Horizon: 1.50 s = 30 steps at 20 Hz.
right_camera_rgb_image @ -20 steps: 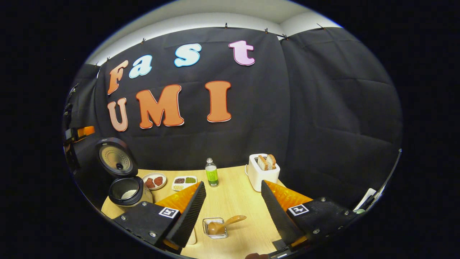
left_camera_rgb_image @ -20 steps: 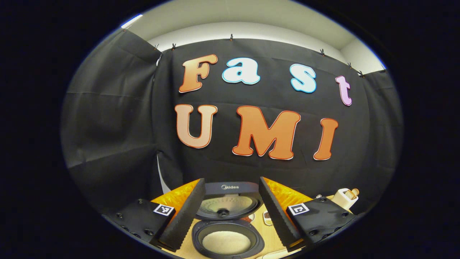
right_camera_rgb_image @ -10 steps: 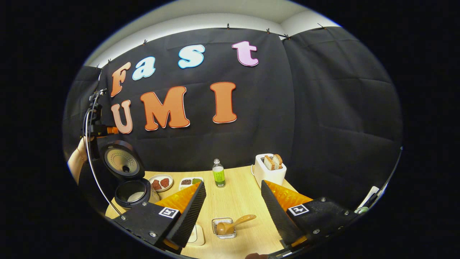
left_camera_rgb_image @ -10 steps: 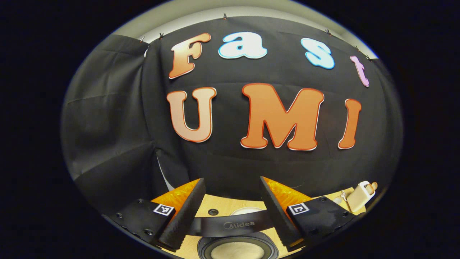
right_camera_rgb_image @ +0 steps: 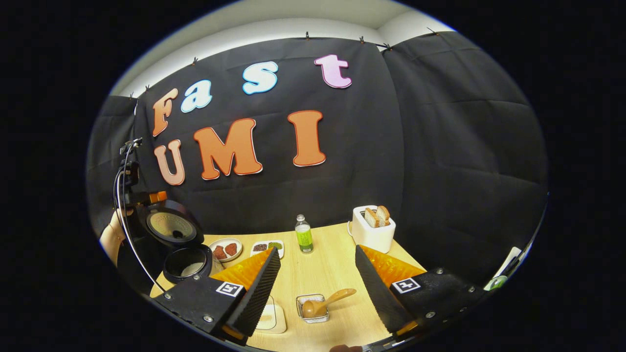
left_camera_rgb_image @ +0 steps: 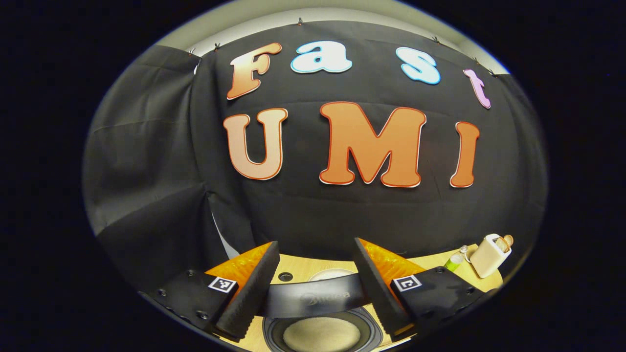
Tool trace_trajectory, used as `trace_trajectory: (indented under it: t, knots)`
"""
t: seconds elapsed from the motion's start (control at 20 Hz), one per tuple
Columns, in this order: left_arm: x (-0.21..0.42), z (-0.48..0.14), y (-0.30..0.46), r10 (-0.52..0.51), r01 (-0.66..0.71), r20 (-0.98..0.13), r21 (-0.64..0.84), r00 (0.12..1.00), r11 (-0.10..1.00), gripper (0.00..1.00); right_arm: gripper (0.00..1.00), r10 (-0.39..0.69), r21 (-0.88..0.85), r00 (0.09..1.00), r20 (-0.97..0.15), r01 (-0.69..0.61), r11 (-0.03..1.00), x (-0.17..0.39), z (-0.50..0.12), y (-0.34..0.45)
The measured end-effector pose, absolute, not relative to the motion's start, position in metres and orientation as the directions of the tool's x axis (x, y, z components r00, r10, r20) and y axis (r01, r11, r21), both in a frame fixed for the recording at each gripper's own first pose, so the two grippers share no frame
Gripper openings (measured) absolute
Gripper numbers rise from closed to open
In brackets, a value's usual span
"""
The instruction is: Close the left gripper, press the button to open the rice cooker; take a wooden spoon from the chopstick holder with the right hand, scoop a spoonful of rice and pour it into the rice cooker, then put the wooden spoon back into the chopstick holder.
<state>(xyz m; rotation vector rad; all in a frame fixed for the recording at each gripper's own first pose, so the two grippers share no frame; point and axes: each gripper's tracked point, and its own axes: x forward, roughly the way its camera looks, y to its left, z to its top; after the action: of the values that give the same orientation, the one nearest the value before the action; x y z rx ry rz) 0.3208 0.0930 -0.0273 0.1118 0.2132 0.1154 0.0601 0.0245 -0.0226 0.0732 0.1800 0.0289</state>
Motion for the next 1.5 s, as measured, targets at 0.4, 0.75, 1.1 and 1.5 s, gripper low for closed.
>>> trace_trajectory:
  t: [0.4,0.75,1.1,1.5]
  knots:
    - [0.217,-0.12,0.059,0.111,-0.082,-0.32,0.102,0.941,0.991,1.0,0.95,0.106,0.086,0.97,-0.218,-0.09,0.992,0.056,-0.034,0.029]
    - [0.176,-0.187,0.061,0.16,-0.122,-0.297,0.141,0.941,0.982,0.96,0.95,0.138,0.09,0.96,-0.243,-0.119,0.989,0.052,-0.042,0.019]
    - [0.164,-0.222,0.063,0.195,-0.145,-0.299,0.181,0.934,0.973,1.0,0.95,0.145,0.101,0.948,-0.284,-0.121,0.987,0.048,-0.059,0.005]
    - [0.16,-0.239,0.066,0.192,-0.139,-0.3,0.189,0.934,0.972,1.0,0.95,0.144,0.101,0.943,-0.299,-0.119,0.988,0.047,-0.066,0.002]
